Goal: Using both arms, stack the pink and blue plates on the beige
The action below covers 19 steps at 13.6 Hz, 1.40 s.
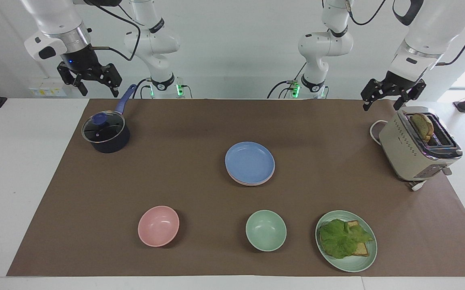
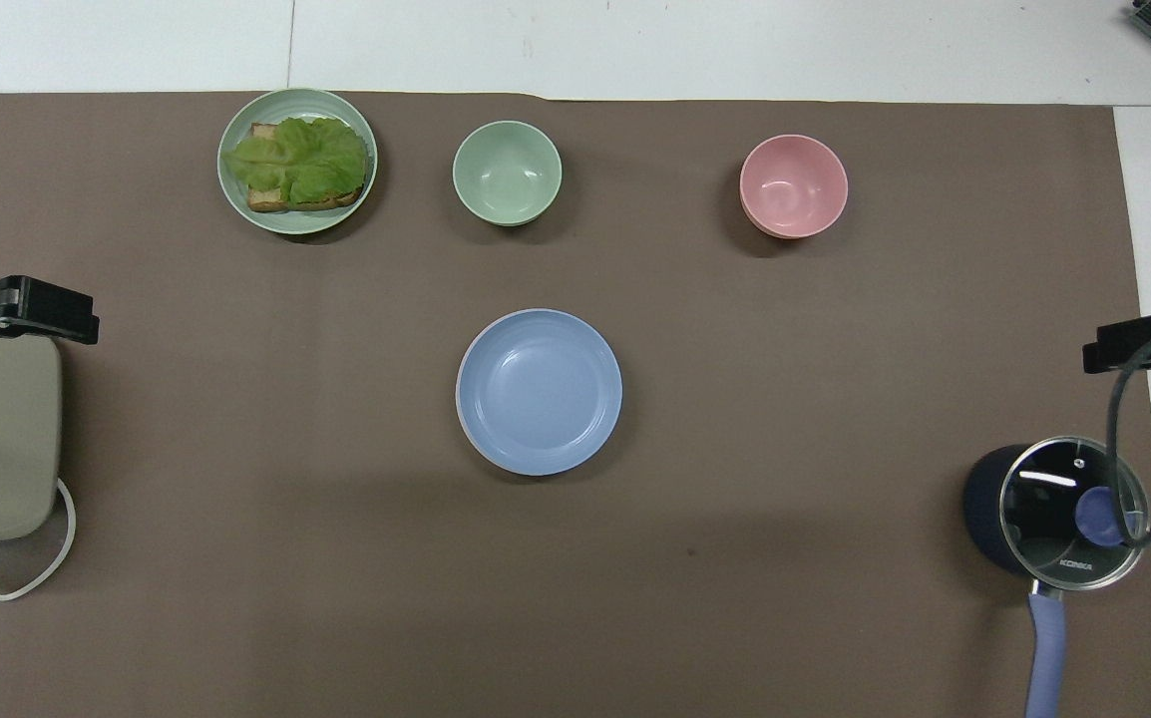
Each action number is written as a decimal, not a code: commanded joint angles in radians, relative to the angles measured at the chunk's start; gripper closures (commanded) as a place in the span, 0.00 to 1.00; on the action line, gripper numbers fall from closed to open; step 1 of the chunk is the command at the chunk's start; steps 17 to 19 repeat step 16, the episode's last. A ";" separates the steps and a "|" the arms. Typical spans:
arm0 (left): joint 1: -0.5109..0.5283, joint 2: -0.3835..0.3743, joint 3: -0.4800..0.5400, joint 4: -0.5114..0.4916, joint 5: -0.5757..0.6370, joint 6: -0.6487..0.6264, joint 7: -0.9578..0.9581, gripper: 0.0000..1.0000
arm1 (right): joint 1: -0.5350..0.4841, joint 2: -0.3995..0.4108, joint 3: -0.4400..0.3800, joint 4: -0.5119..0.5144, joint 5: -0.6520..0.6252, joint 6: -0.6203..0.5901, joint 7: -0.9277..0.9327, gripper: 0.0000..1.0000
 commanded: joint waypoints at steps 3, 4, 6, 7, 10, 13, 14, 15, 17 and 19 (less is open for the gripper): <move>-0.002 -0.007 0.003 -0.008 0.010 -0.004 0.003 0.00 | -0.009 -0.008 0.006 -0.005 -0.002 0.006 -0.023 0.00; -0.002 -0.007 0.003 -0.008 0.010 -0.006 0.003 0.00 | -0.009 -0.011 0.006 -0.008 -0.004 0.001 -0.021 0.00; -0.002 -0.007 0.003 -0.008 0.010 -0.004 0.003 0.00 | -0.008 -0.020 0.006 -0.023 -0.002 -0.002 -0.021 0.00; -0.002 -0.007 0.003 -0.008 0.011 -0.006 0.003 0.00 | -0.008 -0.021 0.008 -0.023 -0.002 -0.002 -0.021 0.00; -0.002 -0.007 0.003 -0.008 0.010 -0.004 0.003 0.00 | -0.006 -0.021 0.008 -0.023 -0.002 0.000 -0.021 0.00; -0.002 -0.007 0.003 -0.008 0.011 -0.004 0.003 0.00 | -0.008 -0.021 0.008 -0.025 -0.002 -0.002 -0.021 0.00; -0.002 -0.007 0.003 -0.008 0.011 -0.004 0.003 0.00 | -0.008 -0.021 0.008 -0.025 -0.002 -0.002 -0.021 0.00; -0.002 -0.007 0.003 -0.008 0.010 -0.006 0.003 0.00 | -0.008 -0.021 0.008 -0.025 -0.002 -0.002 -0.021 0.00; -0.002 -0.007 0.003 -0.008 0.010 -0.006 0.003 0.00 | -0.008 -0.021 0.008 -0.025 -0.002 -0.002 -0.021 0.00; -0.002 -0.007 0.003 -0.008 0.010 -0.006 0.003 0.00 | -0.008 -0.021 0.008 -0.025 -0.002 -0.002 -0.021 0.00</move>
